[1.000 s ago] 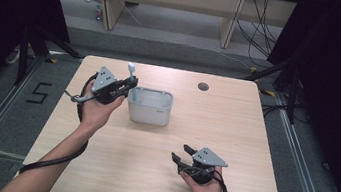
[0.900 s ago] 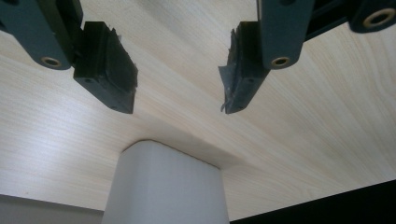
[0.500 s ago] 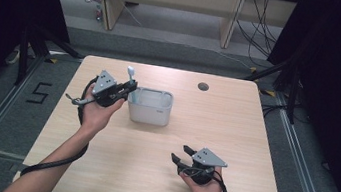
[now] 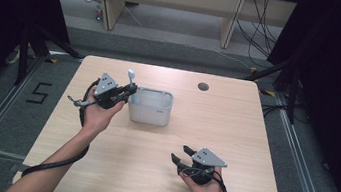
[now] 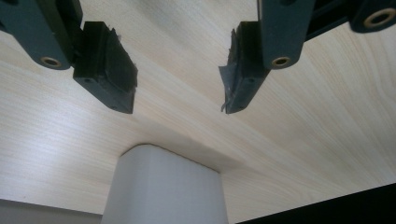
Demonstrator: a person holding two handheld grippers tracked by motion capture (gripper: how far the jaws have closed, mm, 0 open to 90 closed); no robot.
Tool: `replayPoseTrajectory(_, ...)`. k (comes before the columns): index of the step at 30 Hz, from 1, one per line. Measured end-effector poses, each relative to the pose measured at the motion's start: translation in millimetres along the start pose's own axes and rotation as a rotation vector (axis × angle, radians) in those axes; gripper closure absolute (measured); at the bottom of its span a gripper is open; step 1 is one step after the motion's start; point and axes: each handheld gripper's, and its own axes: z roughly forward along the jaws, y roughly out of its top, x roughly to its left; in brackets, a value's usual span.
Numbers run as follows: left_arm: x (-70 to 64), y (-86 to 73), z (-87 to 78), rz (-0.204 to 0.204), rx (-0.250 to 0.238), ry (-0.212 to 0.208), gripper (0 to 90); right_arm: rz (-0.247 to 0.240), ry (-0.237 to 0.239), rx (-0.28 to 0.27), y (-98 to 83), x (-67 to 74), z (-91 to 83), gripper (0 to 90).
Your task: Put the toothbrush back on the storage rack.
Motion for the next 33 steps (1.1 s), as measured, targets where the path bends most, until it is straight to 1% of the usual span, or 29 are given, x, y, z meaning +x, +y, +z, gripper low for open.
replayPoseTrajectory(1, 0.5, -0.8, 0.5, 0.000, 0.005, 0.002, 82.9, 0.016, -0.006, 0.006, -0.2, 0.8, -0.8, 44.8)
replayPoseTrajectory(2, 0.7, -1.7, 1.2, -0.003, 0.008, 0.002, 82.9, 0.021, -0.005, 0.008, -0.3, 1.1, -0.8, 44.8)
replayPoseTrajectory(3, 1.2, -2.4, 1.7, 0.000, 0.013, 0.003, 82.9, 0.018, -0.007, 0.007, -0.4, 0.9, -0.7, 44.8)
replayPoseTrajectory(6, 1.7, -4.8, 3.7, -0.004, 0.024, 0.003, 82.9, 0.020, -0.006, 0.007, -0.5, 1.0, -0.8, 44.8)
replayPoseTrajectory(7, 1.7, -5.5, 4.3, -0.009, 0.026, 0.003, 82.9, 0.013, -0.007, 0.003, -0.5, 0.6, -0.5, 44.8)
replayPoseTrajectory(8, 1.9, -6.3, 4.7, -0.011, 0.032, 0.003, 82.9, 0.051, -0.006, 0.019, -0.8, 3.9, -1.6, 44.8)
replayPoseTrajectory(9, 2.0, -7.0, 5.2, -0.016, 0.035, 0.003, 82.9, 0.033, -0.003, 0.012, -0.8, 2.7, -0.9, 44.8)
replayPoseTrajectory(12, 3.1, -9.6, 6.8, -0.030, 0.046, 0.002, 82.9, 0.033, -0.002, 0.012, -0.9, 2.8, -0.9, 44.8)
replayPoseTrajectory(13, 3.7, -10.3, 7.2, -0.031, 0.051, 0.004, 82.9, 0.022, -0.004, 0.009, -0.8, 2.0, -0.8, 44.8)
replayPoseTrajectory(15, 4.4, -11.5, 8.1, -0.039, 0.056, 0.004, 82.9, 0.031, -0.003, 0.010, -1.0, 2.5, -0.8, 44.9)
replayPoseTrajectory(16, 4.6, -12.1, 8.6, -0.042, 0.057, 0.004, 82.9, 0.022, -0.005, 0.009, -0.9, 2.0, -0.7, 44.9)
replayPoseTrajectory(18, 4.9, -13.2, 9.5, -0.048, 0.062, 0.005, 82.9, 0.026, -0.002, 0.012, -0.8, 2.3, -0.9, 44.8)
replayPoseTrajectory(19, 4.9, -13.8, 9.8, -0.054, 0.066, 0.007, 82.9, 0.008, -0.005, 0.006, -0.7, 1.1, -0.6, 44.8)
replayPoseTrajectory(20, 5.5, -14.1, 10.2, -0.050, 0.068, 0.005, 82.9, 0.008, -0.005, 0.006, -0.7, 1.1, -0.6, 44.8)
replayPoseTrajectory(23, 5.7, -15.7, 11.1, -0.066, 0.077, 0.006, 82.9, 0.009, -0.004, 0.006, -0.5, 1.4, -0.6, 44.8)
replayPoseTrajectory(25, 6.3, -16.8, 11.4, -0.067, 0.087, 0.006, 82.9, 0.009, -0.004, 0.004, -0.4, 1.4, -0.5, 44.8)
replayPoseTrajectory(26, 6.3, -17.4, 11.8, -0.072, 0.089, 0.005, 82.9, -0.005, -0.001, 0.002, -0.3, 0.1, 0.1, 44.8)
replayPoseTrajectory(29, 6.9, -18.2, 12.8, -0.081, 0.099, 0.005, 82.8, -0.002, 0.000, 0.001, -0.4, 0.4, 0.3, 44.8)
replayPoseTrajectory(31, 7.0, -18.7, 13.4, -0.086, 0.105, 0.005, 82.8, -0.009, 0.000, -0.001, -0.5, -0.1, 0.5, 44.9)
replayPoseTrajectory(32, 6.8, -19.0, 13.6, -0.087, 0.107, 0.004, 82.8, -0.024, -0.005, -0.005, -0.6, -0.8, 0.8, 44.9)
replayPoseTrajectory(33, 6.6, -19.3, 14.0, -0.090, 0.109, 0.003, 82.8, 0.006, -0.006, 0.003, -1.0, 1.3, 0.3, 44.8)
